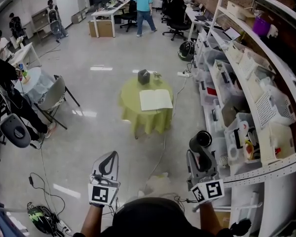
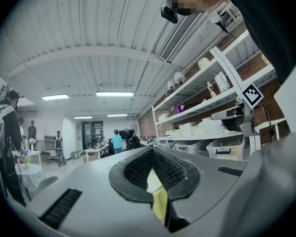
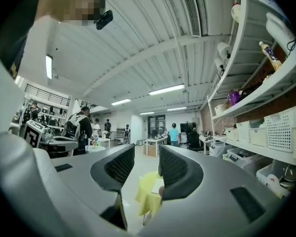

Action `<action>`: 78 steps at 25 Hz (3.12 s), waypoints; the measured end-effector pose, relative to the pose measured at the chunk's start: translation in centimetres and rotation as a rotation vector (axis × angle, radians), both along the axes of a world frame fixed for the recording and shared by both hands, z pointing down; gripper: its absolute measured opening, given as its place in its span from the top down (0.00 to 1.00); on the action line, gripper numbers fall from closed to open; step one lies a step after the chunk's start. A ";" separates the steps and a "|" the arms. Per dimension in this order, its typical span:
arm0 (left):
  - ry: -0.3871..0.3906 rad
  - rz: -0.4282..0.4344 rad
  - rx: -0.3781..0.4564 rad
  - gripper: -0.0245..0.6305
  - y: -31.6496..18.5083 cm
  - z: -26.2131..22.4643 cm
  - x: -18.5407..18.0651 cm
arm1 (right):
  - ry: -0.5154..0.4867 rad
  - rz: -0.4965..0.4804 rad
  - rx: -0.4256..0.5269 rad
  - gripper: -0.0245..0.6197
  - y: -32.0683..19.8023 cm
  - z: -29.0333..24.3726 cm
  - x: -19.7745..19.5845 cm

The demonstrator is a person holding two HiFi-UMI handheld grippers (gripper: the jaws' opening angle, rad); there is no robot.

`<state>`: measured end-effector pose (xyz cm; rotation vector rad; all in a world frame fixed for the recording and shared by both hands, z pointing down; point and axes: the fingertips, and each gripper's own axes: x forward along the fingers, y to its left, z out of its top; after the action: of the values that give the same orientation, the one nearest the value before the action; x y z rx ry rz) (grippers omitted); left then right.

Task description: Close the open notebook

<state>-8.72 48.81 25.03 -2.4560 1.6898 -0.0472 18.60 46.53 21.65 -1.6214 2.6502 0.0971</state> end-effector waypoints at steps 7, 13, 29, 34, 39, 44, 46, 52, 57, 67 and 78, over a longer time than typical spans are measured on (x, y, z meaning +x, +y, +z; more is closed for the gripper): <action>0.019 0.007 -0.001 0.94 0.3 0.4 0.0 | 0.010 -0.050 -0.008 0.68 0.5 0.0 -1.1; 0.036 0.011 -0.010 0.94 0.4 0.8 -0.2 | -0.008 -0.075 -0.018 0.63 0.8 0.1 -1.7; 0.082 0.046 0.002 0.94 -1.4 1.6 -0.5 | 0.022 -0.103 -0.133 0.25 2.8 2.2 -1.8; 0.115 0.056 0.026 0.94 -1.7 0.6 0.0 | 0.019 -0.051 -0.135 0.25 2.3 1.8 -1.1; 0.079 0.069 0.000 0.94 -2.3 1.3 0.3 | 0.017 -0.046 -0.134 0.25 0.6 2.1 -1.4; 0.067 0.049 -0.032 0.94 -3.7 1.6 -0.1 | -0.002 -0.041 -0.139 0.25 -1.5 2.3 -1.4; 0.053 0.049 -0.033 0.94 -4.8 1.4 0.0 | -0.011 -0.037 -0.145 0.25 -2.9 2.6 -1.2; 0.003 0.075 -0.037 0.94 -8.9 1.0 1.3 | -0.026 -0.014 -0.156 0.26 -7.9 3.0 -0.6; -0.040 0.096 -0.030 0.94 -13.0 -0.1 2.4 | -0.050 0.003 -0.164 0.28 -12.4 3.0 0.3; -0.273 0.141 0.008 0.94 -20.0 -2.4 5.3 | -0.102 -0.040 -0.151 0.29 -19.8 2.5 1.0; -0.313 0.184 0.019 0.94 -25.4 -2.3 10.2 | -0.161 -0.025 -0.202 0.30 -24.2 5.3 5.1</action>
<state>1.46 23.45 22.74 -2.4243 1.3262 -0.3707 23.75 22.29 26.94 -1.5713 2.6271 -0.2981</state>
